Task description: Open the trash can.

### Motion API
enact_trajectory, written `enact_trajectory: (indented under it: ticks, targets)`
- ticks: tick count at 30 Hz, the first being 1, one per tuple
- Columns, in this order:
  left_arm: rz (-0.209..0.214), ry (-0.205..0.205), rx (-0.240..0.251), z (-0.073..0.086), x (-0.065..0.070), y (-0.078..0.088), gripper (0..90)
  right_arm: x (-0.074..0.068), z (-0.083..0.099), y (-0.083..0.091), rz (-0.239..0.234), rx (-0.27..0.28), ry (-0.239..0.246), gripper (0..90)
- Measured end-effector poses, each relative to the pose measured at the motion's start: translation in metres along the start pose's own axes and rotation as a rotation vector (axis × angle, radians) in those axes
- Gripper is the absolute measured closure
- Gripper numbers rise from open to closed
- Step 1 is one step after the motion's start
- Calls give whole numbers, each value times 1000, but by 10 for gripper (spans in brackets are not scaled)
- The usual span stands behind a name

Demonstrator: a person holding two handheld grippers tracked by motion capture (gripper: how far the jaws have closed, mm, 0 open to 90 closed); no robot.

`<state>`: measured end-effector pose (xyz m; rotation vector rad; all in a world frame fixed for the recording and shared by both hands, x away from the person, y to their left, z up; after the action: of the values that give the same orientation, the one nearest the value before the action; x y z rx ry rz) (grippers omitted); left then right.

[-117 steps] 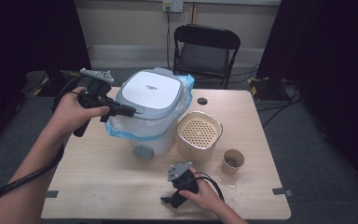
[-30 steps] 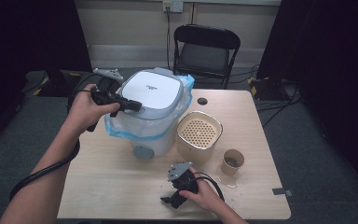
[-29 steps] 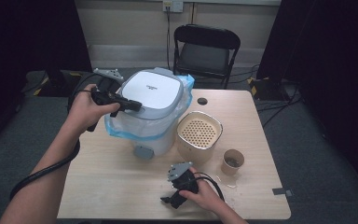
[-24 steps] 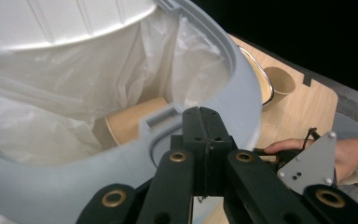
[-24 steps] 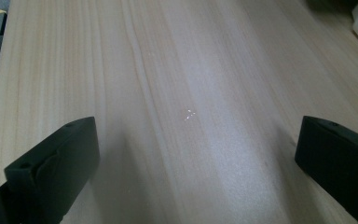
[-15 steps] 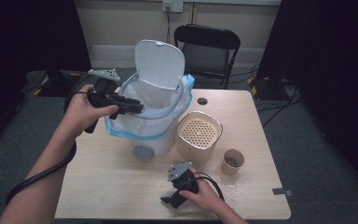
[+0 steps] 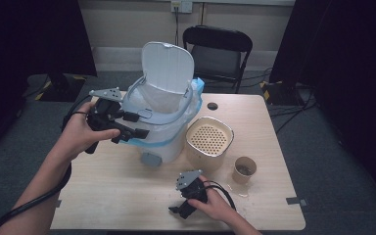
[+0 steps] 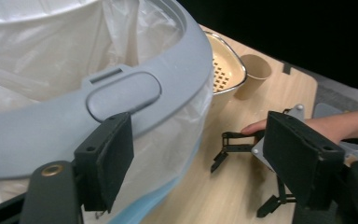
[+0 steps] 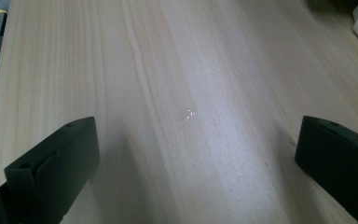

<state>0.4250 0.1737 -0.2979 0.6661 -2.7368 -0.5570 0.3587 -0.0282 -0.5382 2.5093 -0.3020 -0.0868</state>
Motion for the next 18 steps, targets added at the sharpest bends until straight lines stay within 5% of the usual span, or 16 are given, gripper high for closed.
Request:
enact_trajectory:
  ticks: [4,18]
  targets:
    - [8,-22,-1,8,2,0,170,0,0,0,2,2,1,0]
    - [29,15,-8,58,0,-19,177,0,0,0,-2,1,2,0]
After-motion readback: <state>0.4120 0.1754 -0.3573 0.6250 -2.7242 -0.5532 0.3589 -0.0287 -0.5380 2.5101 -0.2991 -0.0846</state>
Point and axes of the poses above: each handheld gripper's, and its own axes: y roughly backward along the jaws, z roughly out of its underside, x roughly to its right, the point moved 5 cm from there along -y, roughly forward along the jaws, and after that the axes turned 10 degrees about x, right-handed, at the moved point
